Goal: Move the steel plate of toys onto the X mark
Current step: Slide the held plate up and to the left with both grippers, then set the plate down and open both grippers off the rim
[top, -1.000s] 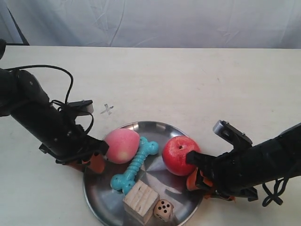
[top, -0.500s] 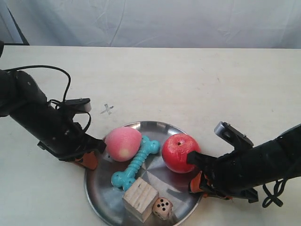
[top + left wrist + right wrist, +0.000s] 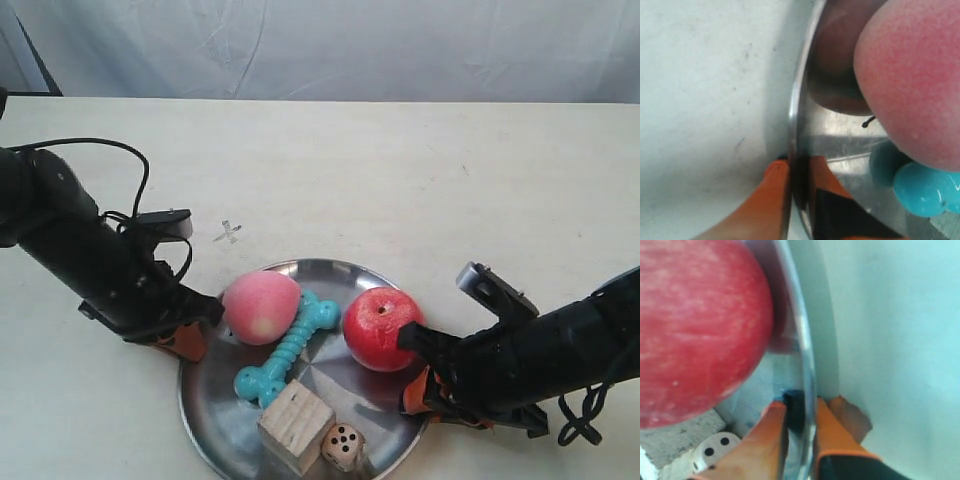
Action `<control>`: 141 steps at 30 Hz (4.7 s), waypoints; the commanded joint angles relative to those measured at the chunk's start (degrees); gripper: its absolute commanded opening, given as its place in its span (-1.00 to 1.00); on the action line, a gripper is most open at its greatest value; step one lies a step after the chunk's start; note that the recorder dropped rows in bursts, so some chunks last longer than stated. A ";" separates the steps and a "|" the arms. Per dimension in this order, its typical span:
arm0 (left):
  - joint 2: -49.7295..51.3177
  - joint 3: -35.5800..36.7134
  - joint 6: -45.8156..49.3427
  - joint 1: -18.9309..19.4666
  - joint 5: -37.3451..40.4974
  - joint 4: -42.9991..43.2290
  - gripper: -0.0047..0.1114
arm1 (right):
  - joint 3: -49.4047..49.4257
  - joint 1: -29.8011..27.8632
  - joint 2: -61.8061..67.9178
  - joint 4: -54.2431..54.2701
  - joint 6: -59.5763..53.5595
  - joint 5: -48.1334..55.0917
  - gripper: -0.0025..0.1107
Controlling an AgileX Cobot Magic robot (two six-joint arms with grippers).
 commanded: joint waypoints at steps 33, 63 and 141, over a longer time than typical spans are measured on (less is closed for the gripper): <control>0.51 -10.06 -8.09 -1.32 27.77 9.08 -0.92 | -8.39 0.54 5.65 -9.32 12.63 19.65 -0.97; 4.66 -30.64 -17.60 1.97 30.69 25.35 -0.92 | -41.54 0.54 25.63 3.14 20.58 36.84 -0.97; 21.28 -50.69 -27.62 9.72 30.69 34.08 -0.26 | -59.38 0.54 31.60 -48.33 53.25 20.75 -0.22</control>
